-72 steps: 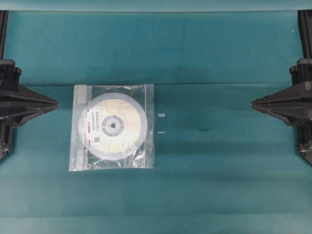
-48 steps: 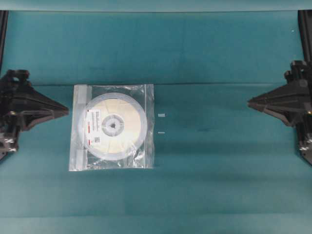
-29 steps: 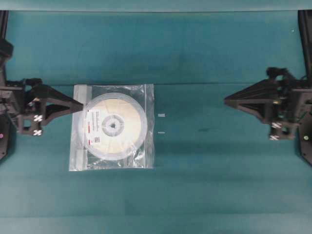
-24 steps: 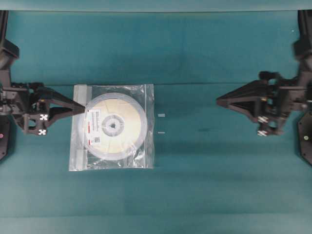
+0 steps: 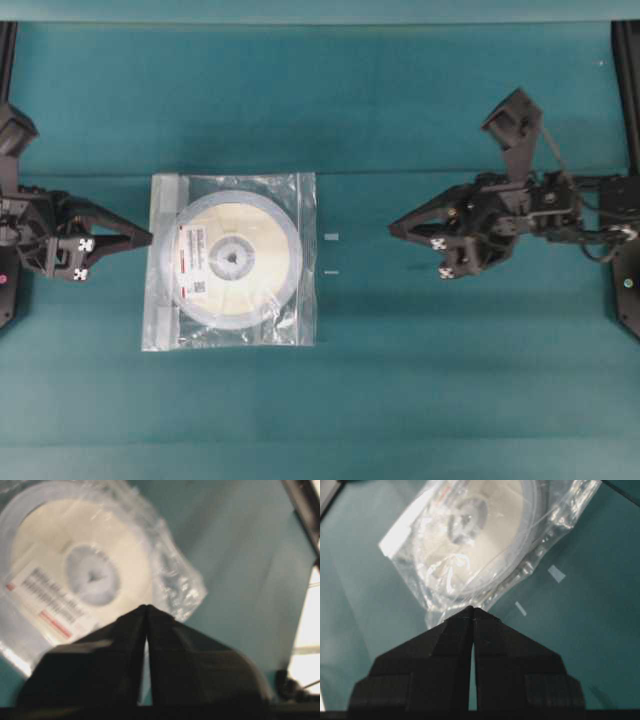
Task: Take out the reel from the clear zip bag.
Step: 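Move both grippers inward toward the clear bag's left and right edges, then grasp the bag's left edge with the left gripper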
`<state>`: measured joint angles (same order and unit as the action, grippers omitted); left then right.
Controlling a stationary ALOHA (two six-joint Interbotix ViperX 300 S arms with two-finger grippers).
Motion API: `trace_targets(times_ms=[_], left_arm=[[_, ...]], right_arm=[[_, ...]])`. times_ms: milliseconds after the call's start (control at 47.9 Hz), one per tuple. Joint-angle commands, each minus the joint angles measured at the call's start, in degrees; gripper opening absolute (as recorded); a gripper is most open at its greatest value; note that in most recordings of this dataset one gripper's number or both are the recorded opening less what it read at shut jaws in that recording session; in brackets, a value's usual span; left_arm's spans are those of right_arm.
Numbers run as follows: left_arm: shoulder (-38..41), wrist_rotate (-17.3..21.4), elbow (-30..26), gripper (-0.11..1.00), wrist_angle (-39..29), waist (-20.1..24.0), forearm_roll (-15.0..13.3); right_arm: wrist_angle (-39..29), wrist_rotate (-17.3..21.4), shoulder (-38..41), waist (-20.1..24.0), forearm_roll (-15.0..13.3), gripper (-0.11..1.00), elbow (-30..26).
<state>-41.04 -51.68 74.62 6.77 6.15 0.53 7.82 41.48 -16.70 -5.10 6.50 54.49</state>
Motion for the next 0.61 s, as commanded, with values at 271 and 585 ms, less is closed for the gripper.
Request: trace_targets(times_ms=[271,585], left_arm=[[6.42,-1.14,1.32,0.91,0.70,0.53,0.09],[14.41,-10.02,8.26,0.91,16.70,1.32,0.09]], right_arm=[[-0.09,0.88,3.52,-0.09,0.18,0.57,-3.16],[-0.97,0.97,3.52,-0.88,0.18,0.85,-3.16]])
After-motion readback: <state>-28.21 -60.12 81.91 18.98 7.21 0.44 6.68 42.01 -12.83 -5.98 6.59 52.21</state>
